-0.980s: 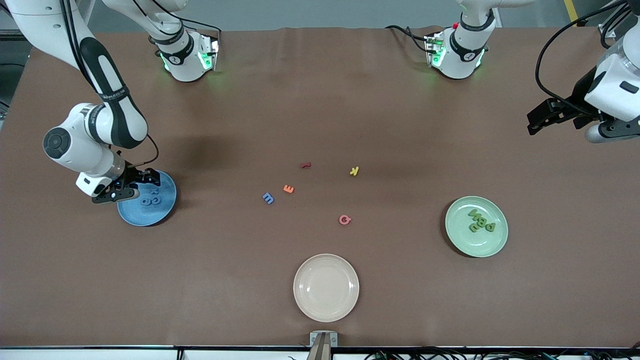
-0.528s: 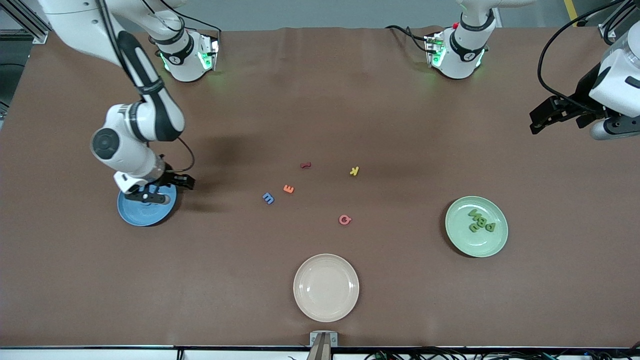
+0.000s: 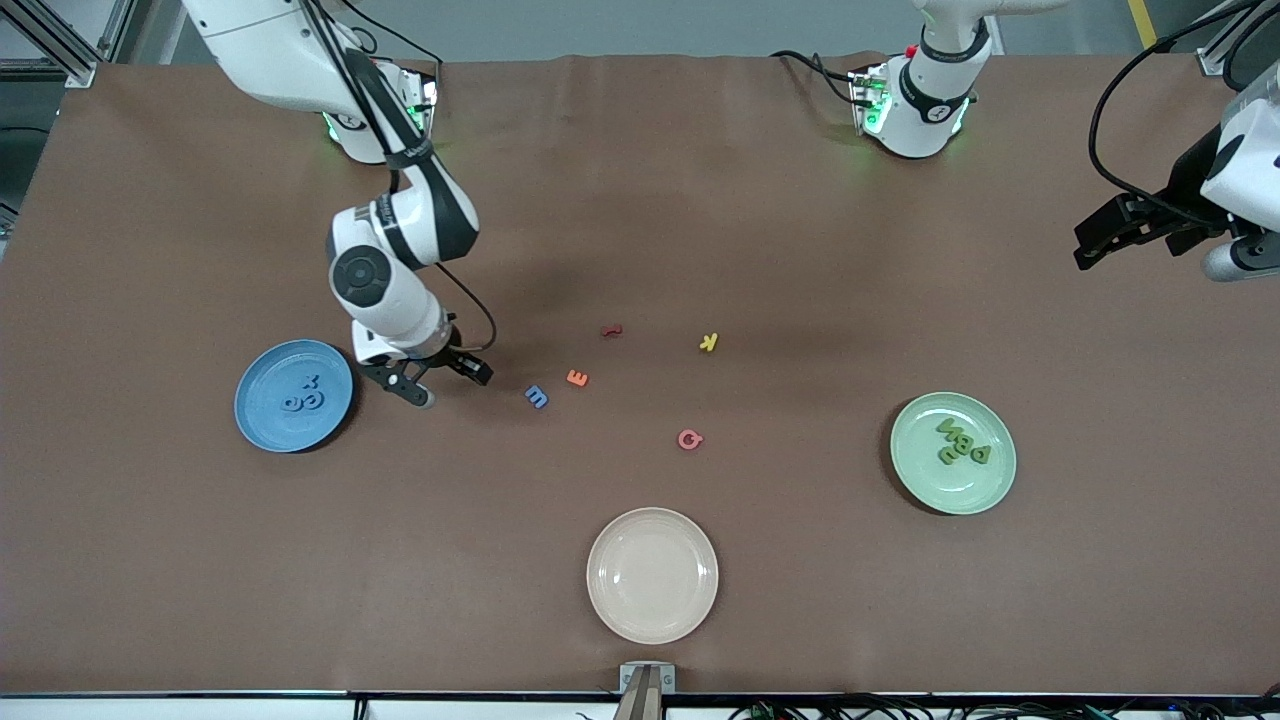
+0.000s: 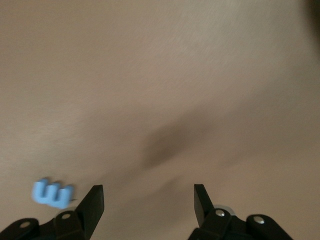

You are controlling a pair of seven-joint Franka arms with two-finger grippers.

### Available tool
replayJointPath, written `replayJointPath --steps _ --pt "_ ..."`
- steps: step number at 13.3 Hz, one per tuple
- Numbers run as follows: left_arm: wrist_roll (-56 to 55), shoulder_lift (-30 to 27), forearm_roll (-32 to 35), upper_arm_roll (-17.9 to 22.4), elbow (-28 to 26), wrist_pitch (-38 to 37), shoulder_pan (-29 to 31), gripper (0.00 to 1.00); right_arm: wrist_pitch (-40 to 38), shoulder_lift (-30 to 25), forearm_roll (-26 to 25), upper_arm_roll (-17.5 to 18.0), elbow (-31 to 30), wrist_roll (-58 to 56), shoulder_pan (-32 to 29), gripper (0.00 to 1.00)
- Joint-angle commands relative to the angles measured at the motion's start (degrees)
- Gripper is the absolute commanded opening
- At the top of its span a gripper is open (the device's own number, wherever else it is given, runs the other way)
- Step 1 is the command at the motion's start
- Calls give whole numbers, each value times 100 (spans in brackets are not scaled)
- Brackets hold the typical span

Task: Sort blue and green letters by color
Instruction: 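Reach the blue E with the right gripper and grasp it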

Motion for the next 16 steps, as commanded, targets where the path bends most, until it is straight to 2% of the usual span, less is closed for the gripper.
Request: replayJointPath --steps 1,3,9,13,16 --pt "0 -82 -94 -38 7 -18 13 100 -75 424 340 -53 560 1166 358 81" --pt "-19 -73 -102 -38 16 26 4 100 -67 679 367 -53 842 2011 482 81" --pt "-45 -38 -102 -56 16 35 -49 100 -49 1400 517 -62 1580 2375 701 80" --pt "-45 15 -85 -100 7 158 -31 100 4 1515 438 -70 1661 2339 720 78" --pt "-54 6 -94 -109 25 227 -40 100 13 1550 429 -70 1661 2322 728 58"
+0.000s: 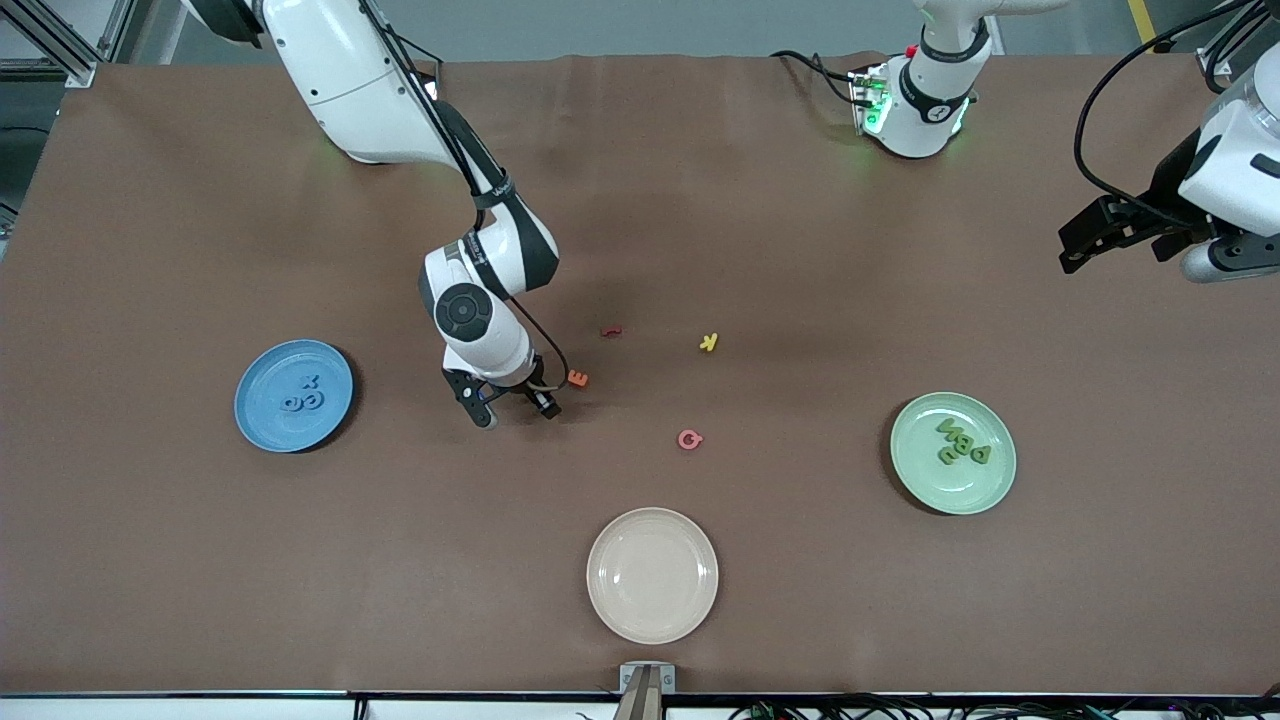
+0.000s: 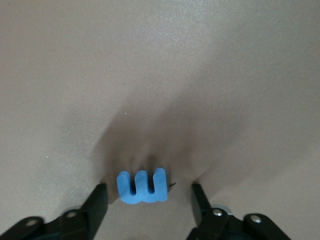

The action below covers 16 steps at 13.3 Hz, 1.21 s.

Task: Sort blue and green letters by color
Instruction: 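Reach the blue E with the right gripper and grasp it, then carry the blue E onto the blue plate and open the right gripper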

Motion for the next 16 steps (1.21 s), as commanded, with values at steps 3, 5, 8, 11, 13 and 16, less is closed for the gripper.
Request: replayJointPath --steps 3,5,8,11,13,16 --pt "-27 1 -84 -16 6 169 15 100 21 132 41 -63 123 -36 68 39" --pt "-27 36 -84 -16 -3 195 7 100 21 132 41 -71 114 -228 42 29" --pt "-27 54 -84 -16 6 187 7 100 -40 97 41 -71 105 -545 -2 20" --pt "-27 28 -84 -16 6 160 15 100 -329 -200 41 -150 -157 -1158 -116 18" --pt "-19 28 -84 -16 6 160 15 100 -593 -648 41 -317 -464 -1948 -274 18" --pt "-18 28 -93 -16 14 178 24 100 -1163 -1334 32 -711 -895 -3580 -573 18"
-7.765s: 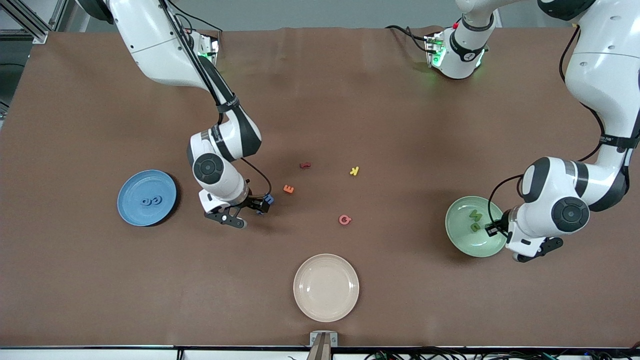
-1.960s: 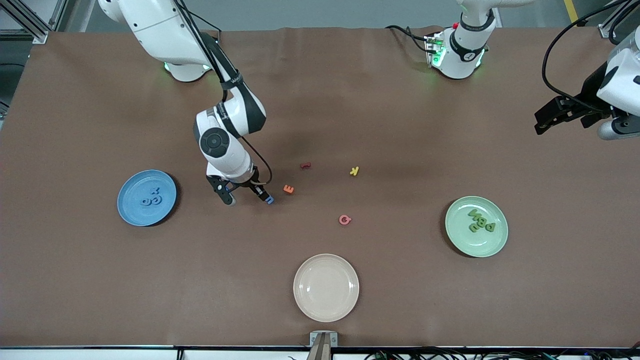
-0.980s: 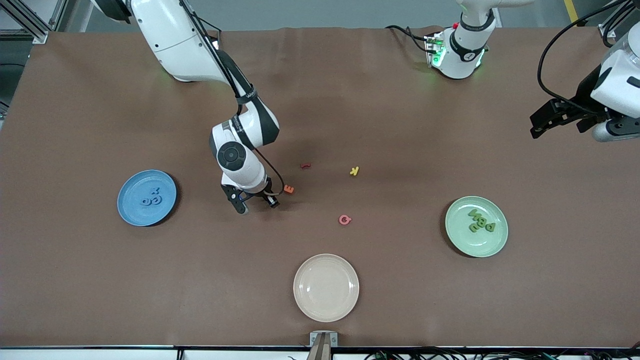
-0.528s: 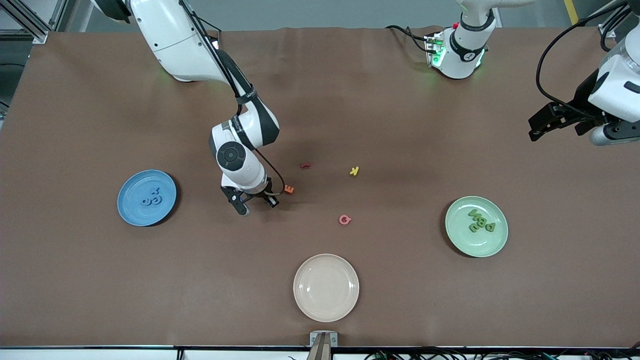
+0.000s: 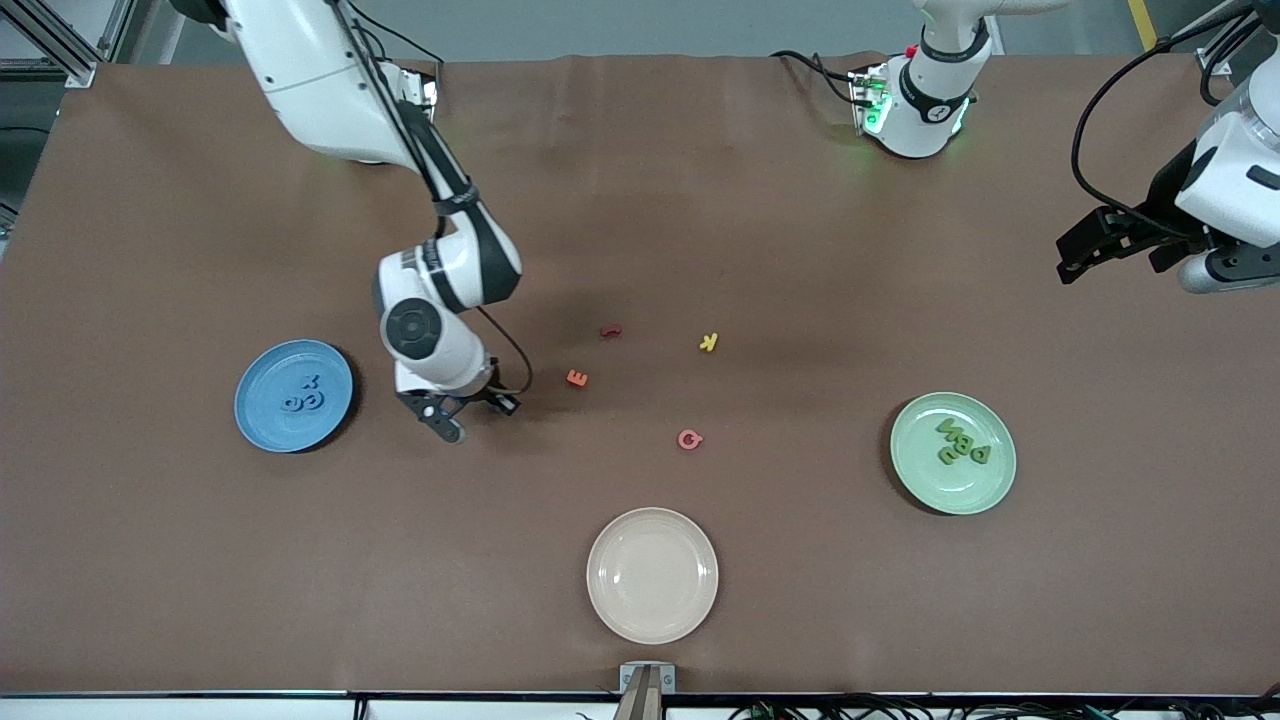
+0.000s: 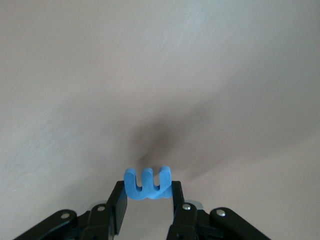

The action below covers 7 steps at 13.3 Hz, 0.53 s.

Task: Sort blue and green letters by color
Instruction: 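Carry the blue E onto the blue plate and open the right gripper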

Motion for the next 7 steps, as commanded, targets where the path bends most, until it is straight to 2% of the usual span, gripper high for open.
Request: replayJointPath --steps 1,3,7 --pt "-18 -30 -93 -14 27 32 24 100 -422 -895 36 -374 -685 -1503 -281 18" --pt "-18 -21 -93 -14 27 41 33 100 -449 -1063 36 -735 -905 -2585 -457 18" --pt "-18 5 -93 -14 27 58 51 100 -371 -1011 36 -1588 -1160 -4633 -571 18"
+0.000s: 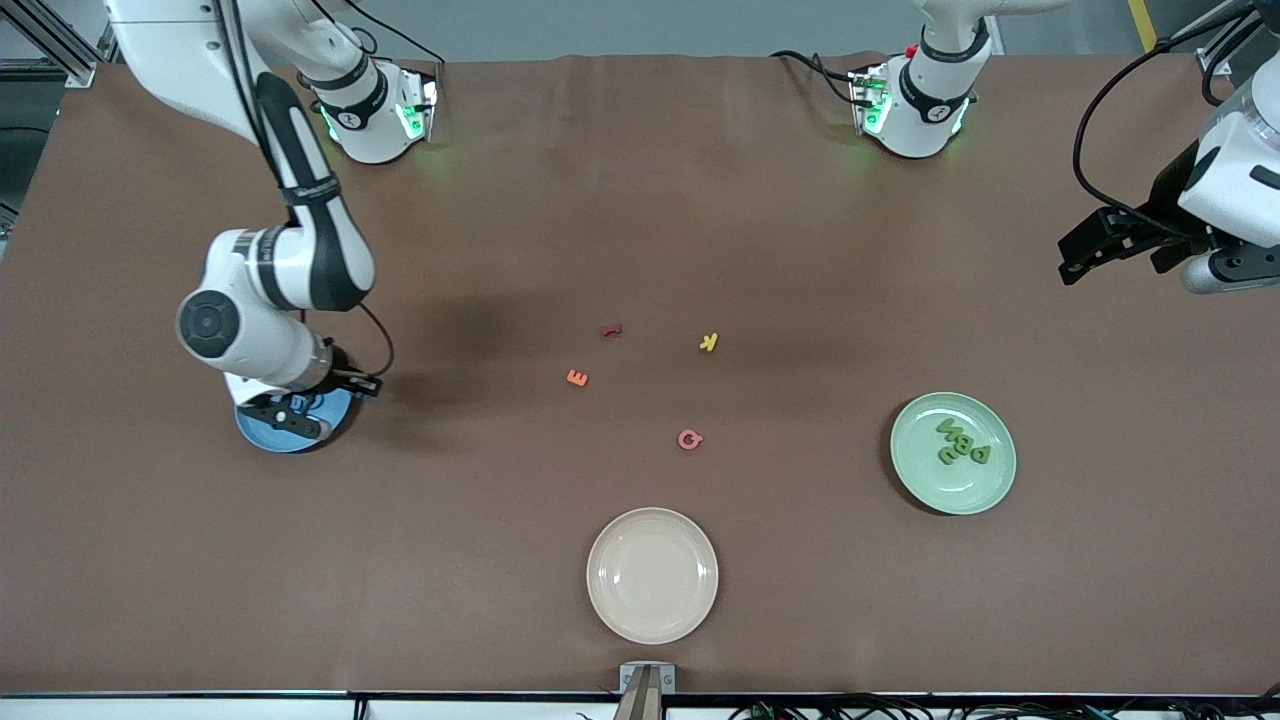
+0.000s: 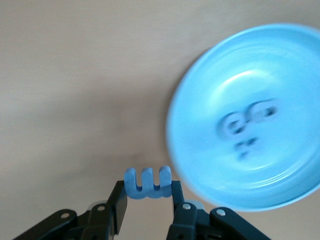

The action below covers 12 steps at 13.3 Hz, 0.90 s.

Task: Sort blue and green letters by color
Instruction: 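Carry the blue E onto the blue plate and open the right gripper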

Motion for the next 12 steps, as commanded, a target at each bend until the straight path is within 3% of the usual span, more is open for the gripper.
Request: replayJointPath --steps 1,7,12 --pt "-18 5 -93 -14 26 59 35 100 138 -76 37 -254 -229 -1134 -220 18" --pt "-27 5 -93 -14 17 59 26 100 814 249 46 -237 -229 -3182 -1302 19" --pt "-18 -21 -93 -14 17 59 44 100 894 417 55 -219 -395 -3854 -1146 20"
